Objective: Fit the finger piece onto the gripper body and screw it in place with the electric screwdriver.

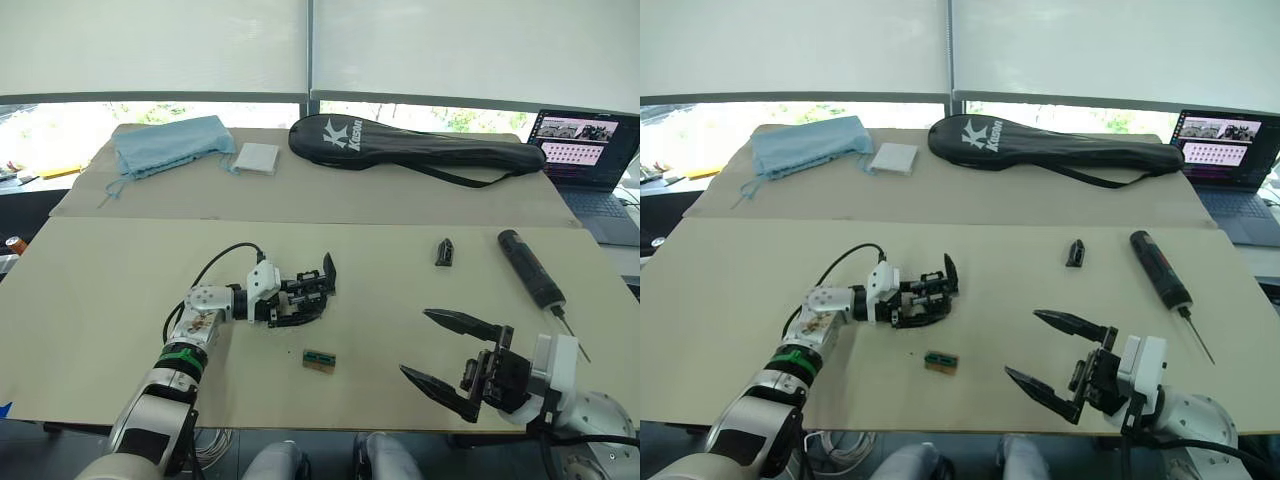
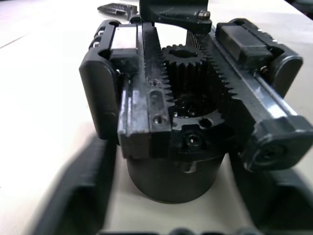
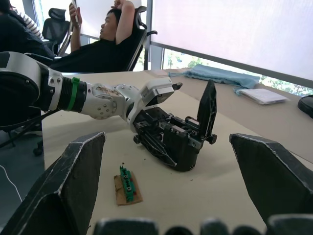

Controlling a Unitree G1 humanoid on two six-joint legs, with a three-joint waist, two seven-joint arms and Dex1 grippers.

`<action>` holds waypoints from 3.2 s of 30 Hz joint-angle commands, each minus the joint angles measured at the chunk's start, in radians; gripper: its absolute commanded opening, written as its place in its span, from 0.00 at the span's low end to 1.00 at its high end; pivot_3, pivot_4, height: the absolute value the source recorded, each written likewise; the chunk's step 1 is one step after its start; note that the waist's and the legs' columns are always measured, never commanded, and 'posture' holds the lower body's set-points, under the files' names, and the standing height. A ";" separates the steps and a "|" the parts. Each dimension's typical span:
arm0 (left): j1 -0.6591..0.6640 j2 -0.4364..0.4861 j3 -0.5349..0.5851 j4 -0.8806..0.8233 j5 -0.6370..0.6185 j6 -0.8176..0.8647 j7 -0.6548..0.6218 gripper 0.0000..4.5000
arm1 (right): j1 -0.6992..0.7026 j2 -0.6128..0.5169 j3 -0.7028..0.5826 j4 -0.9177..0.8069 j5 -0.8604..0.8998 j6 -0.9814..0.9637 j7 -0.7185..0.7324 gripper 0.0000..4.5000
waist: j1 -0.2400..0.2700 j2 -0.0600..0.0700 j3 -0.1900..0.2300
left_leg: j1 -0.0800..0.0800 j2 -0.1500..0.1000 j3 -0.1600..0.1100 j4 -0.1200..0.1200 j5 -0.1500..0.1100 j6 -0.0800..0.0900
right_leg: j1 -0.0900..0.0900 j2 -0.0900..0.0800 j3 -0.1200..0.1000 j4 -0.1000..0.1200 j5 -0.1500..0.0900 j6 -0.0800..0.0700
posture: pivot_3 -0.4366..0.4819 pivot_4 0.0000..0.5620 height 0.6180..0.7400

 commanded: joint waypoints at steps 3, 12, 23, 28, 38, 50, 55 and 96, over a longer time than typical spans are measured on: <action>0.064 -0.027 0.037 -0.113 -0.026 -0.006 0.051 0.52 | 0.010 -0.016 -0.022 -0.048 0.008 -0.003 -0.017 1.00 | -0.002 0.000 0.000 | 0.000 0.000 0.000 0.000 0.000 0.000 | 0.000 0.000 0.001 0.000 0.000 0.000 | 0.48 0.27 1.00; 0.299 -0.044 0.036 -0.761 0.006 0.459 0.453 0.52 | 0.026 -0.036 -0.048 -0.039 0.022 -0.008 -0.018 1.00 | -0.001 0.000 0.000 | -0.002 0.000 0.000 0.000 -0.001 0.001 | -0.001 0.000 0.002 -0.001 0.000 0.001 | 0.48 0.27 1.00; 0.428 -0.118 -0.028 -0.827 0.108 0.416 0.663 0.52 | 0.024 -0.035 -0.049 -0.011 0.021 -0.028 0.008 1.00 | 0.000 0.000 0.000 | -0.001 0.000 0.000 0.000 -0.001 0.001 | -0.001 0.000 0.002 0.000 0.000 0.001 | 0.48 0.27 1.00; 0.443 -0.111 -0.046 -0.810 0.113 0.402 0.672 0.52 | 0.019 -0.039 -0.061 0.007 0.023 -0.029 0.032 1.00 | 0.000 0.000 0.000 | -0.001 0.000 0.000 0.000 -0.001 0.002 | -0.001 0.000 0.002 0.000 0.000 0.001 | 0.48 0.27 1.00; 0.443 -0.038 -0.019 -0.799 0.056 0.444 0.594 0.99 | 0.014 -0.031 -0.060 0.006 0.019 -0.021 0.046 1.00 | -0.003 0.000 0.000 | -0.001 0.000 0.000 0.000 -0.001 0.002 | -0.001 0.000 0.002 0.000 0.000 0.001 | 0.48 0.27 1.00; 0.197 0.148 -0.006 -0.480 -0.040 0.297 0.146 0.99 | 0.010 -0.027 -0.052 0.000 0.018 -0.014 0.034 1.00 | -0.001 0.001 -0.001 | -0.001 0.000 0.000 0.000 -0.001 0.002 | -0.002 0.000 0.001 0.000 0.000 0.001 | 0.48 0.27 1.00; 0.047 0.099 -0.042 -0.240 -0.037 0.175 -0.068 0.99 | 0.010 -0.030 -0.055 -0.009 0.017 -0.008 0.024 1.00 | -0.002 0.001 -0.001 | -0.001 -0.001 0.000 0.001 -0.001 0.002 | 0.000 0.000 0.000 0.000 0.000 0.001 | 0.48 0.27 1.00; 0.399 -0.064 0.001 -0.878 0.045 0.485 0.481 0.52 | 0.057 -0.021 -0.039 -0.012 0.008 -0.038 0.010 1.00 | 0.001 0.001 0.000 | -0.003 0.000 0.000 0.002 -0.002 0.003 | -0.002 0.000 0.002 0.000 0.001 0.002 | 0.48 0.27 1.00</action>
